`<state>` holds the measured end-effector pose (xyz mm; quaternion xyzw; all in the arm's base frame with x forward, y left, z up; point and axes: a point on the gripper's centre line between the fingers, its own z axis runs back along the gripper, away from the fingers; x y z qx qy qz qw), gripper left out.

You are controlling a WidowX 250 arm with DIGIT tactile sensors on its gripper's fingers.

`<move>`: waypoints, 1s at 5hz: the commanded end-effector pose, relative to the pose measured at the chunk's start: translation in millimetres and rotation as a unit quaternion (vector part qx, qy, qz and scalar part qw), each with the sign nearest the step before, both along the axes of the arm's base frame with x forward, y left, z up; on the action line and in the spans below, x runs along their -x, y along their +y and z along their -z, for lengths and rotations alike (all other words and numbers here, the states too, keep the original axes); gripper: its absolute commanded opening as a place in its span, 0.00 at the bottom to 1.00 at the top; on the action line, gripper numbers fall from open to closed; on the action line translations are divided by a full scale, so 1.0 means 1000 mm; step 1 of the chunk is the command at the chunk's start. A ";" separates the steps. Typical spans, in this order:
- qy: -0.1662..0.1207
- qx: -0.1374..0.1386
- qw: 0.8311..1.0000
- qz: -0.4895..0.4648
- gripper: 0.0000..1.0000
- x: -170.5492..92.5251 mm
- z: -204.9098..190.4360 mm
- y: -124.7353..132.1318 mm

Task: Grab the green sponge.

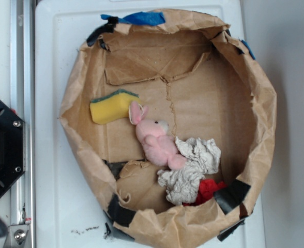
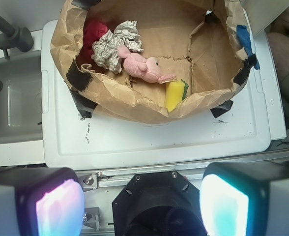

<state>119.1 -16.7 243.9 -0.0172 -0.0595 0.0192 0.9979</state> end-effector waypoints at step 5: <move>0.014 0.008 0.998 0.055 1.00 -0.089 0.058 0.050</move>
